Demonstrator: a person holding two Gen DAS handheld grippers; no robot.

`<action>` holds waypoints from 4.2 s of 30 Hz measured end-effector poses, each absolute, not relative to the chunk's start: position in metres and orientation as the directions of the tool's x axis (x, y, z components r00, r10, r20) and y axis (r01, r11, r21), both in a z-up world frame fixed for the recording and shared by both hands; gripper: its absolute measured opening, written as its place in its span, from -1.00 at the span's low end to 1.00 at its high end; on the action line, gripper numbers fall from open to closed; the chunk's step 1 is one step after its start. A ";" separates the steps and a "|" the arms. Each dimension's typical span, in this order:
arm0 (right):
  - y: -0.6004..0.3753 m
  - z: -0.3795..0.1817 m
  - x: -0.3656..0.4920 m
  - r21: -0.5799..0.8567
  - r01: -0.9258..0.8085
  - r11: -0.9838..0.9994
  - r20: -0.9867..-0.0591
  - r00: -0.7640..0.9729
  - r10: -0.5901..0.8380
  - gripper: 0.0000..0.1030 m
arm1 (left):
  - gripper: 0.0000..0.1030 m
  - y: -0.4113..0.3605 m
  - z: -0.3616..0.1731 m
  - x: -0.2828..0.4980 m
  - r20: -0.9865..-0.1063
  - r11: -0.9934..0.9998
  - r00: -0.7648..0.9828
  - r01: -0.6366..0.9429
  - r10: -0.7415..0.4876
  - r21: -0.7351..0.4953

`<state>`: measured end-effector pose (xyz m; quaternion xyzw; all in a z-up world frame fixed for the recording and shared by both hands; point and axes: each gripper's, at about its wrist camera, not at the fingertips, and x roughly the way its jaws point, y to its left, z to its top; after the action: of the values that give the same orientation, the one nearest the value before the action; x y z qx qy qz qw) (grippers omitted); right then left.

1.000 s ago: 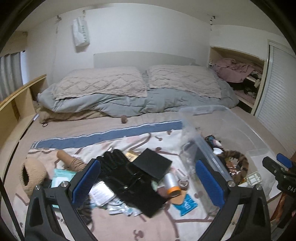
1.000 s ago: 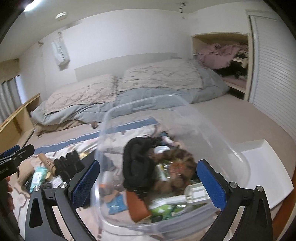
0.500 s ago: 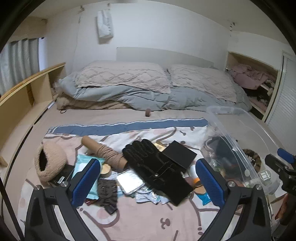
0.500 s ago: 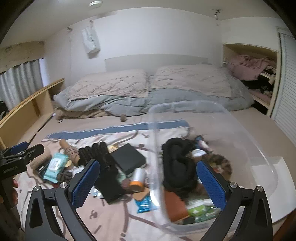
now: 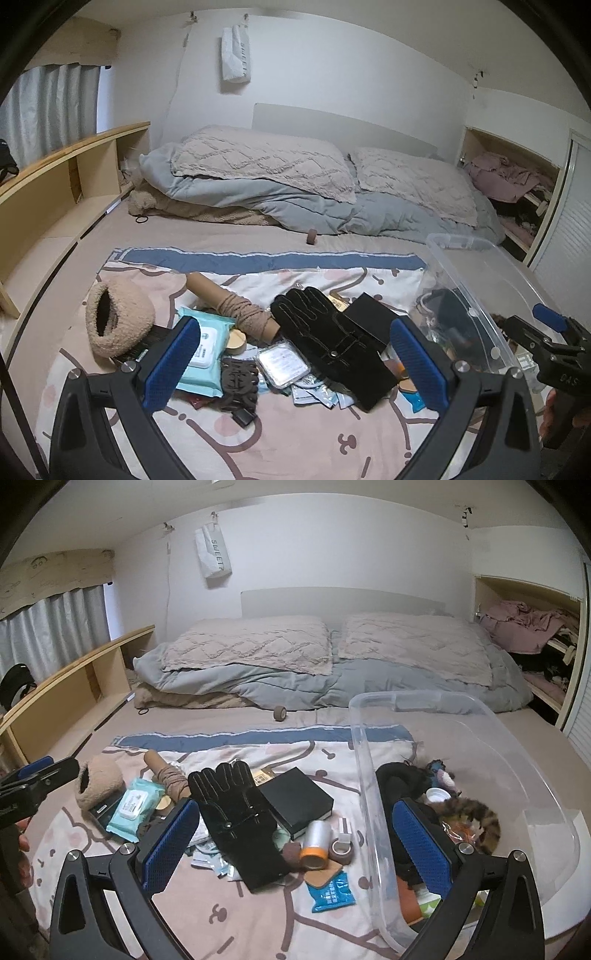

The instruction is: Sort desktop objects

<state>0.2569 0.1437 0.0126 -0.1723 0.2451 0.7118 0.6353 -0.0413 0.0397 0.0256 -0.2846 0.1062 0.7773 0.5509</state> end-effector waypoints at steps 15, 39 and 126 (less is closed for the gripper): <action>0.152 0.007 0.237 0.099 -0.989 -0.108 -0.579 -0.146 0.802 1.00 | 1.00 0.033 0.012 -0.068 -0.543 -0.425 -0.290 -0.895 0.788 -0.137; 0.193 -0.104 0.192 0.112 -0.955 -0.276 -0.835 -0.241 0.495 -0.51 | 0.71 0.034 -0.071 -0.112 -0.711 -0.519 -0.236 -0.829 0.663 -0.208; 0.093 -0.217 0.222 0.425 -0.794 -0.434 -0.724 -0.586 0.363 -0.52 | -0.83 0.050 -0.199 -0.090 -0.907 -0.531 -0.046 -0.823 0.420 -0.204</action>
<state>0.2217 0.0930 -0.2169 -0.2761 0.3901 0.8006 0.3615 -0.0903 0.0502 -0.1994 -0.5280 0.1909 0.6975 0.4452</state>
